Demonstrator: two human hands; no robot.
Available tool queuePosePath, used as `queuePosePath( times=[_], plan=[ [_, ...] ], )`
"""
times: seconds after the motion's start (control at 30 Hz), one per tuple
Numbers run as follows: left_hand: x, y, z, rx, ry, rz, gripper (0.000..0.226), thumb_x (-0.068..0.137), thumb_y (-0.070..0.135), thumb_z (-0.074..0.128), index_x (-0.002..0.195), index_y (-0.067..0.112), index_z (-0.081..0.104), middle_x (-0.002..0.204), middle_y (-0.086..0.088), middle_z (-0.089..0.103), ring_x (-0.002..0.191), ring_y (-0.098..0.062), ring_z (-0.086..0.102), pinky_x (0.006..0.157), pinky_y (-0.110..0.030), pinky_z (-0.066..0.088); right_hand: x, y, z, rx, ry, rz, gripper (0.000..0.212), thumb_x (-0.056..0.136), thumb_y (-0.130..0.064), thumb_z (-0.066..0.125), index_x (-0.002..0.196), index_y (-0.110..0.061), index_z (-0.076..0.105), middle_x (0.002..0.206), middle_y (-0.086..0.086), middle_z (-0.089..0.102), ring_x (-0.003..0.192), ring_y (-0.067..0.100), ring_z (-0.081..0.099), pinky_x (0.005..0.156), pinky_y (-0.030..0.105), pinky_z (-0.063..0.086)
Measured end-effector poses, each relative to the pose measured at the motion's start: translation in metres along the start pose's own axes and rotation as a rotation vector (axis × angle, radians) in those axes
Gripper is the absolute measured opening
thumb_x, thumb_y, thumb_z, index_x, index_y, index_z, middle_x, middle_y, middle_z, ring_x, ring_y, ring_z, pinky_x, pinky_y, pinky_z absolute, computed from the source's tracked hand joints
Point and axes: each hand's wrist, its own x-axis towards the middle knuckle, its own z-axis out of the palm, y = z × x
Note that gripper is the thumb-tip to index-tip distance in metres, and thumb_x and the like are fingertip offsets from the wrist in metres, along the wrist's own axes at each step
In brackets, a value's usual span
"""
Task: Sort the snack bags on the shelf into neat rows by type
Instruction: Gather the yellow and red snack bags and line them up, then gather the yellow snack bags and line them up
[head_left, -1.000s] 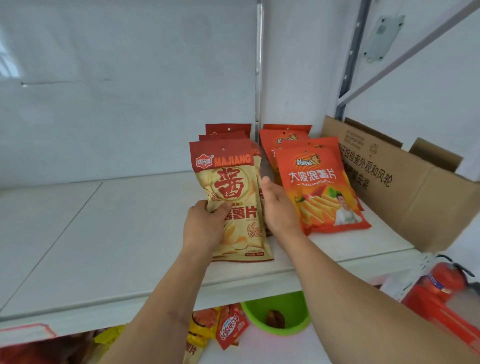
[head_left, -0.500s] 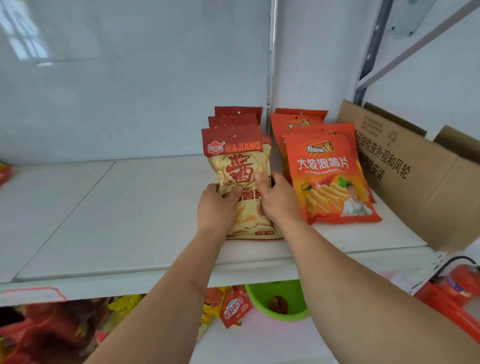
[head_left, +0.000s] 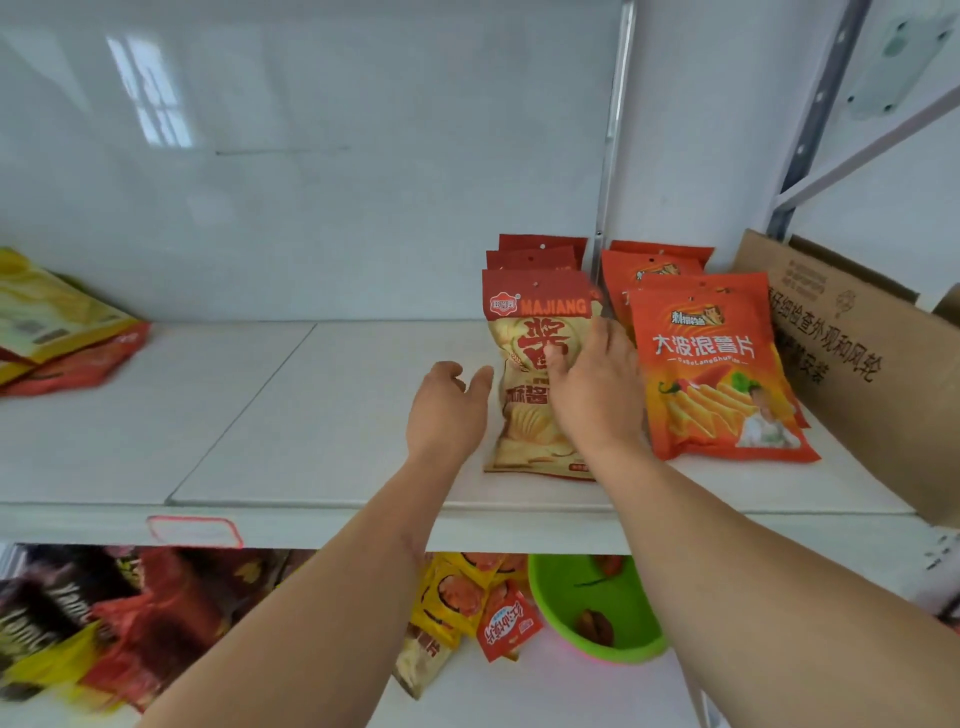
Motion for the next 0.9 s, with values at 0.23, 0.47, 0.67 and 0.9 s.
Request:
queuePosePath(
  times=[0.23,0.47,0.67,0.9],
  plan=[
    [0.014,-0.068,-0.093,0.9,0.206,0.644,0.018,0.089,0.028,0.068,0.092,0.011,0.073,0.086,-0.005,0.068,0.074,-0.029,0.064,0.064,-0.036,0.047,-0.031,-0.078,0.019,-0.231,-0.099,-0.532,0.032,0.098,-0.029,0.052,0.12,-0.01,0.064,0.127,0.008,0.06,0.118,0.029,0.054,0.099,0.044,0.037],
    [0.017,-0.122,-0.222,1.137,0.192,0.657,0.028,0.102,0.029,0.043,0.109,0.012,0.065,0.107,-0.006,0.065,0.099,-0.029,0.062,0.08,-0.037,0.044,-0.081,-0.196,0.062,-0.263,-0.297,-0.65,0.038,0.106,-0.034,0.033,0.126,-0.017,0.06,0.128,0.002,0.059,0.118,0.025,0.052,0.098,0.037,0.033],
    [0.025,-0.173,-0.311,1.177,0.217,0.561,0.03,0.102,0.029,0.041,0.11,0.013,0.065,0.107,-0.005,0.065,0.099,-0.029,0.062,0.081,-0.038,0.045,-0.114,-0.291,0.097,-0.226,-0.351,-0.677,0.037,0.106,-0.032,0.032,0.121,-0.015,0.061,0.123,0.005,0.061,0.112,0.028,0.055,0.091,0.038,0.039],
    [0.056,-0.217,-0.377,1.136,0.246,0.412,0.033,0.104,0.033,0.036,0.116,0.016,0.061,0.117,-0.003,0.062,0.11,-0.026,0.057,0.089,-0.036,0.042,-0.117,-0.377,0.142,-0.157,-0.371,-0.707,0.037,0.106,-0.031,0.03,0.119,-0.016,0.062,0.119,0.005,0.062,0.107,0.028,0.056,0.087,0.038,0.039]
  ],
)
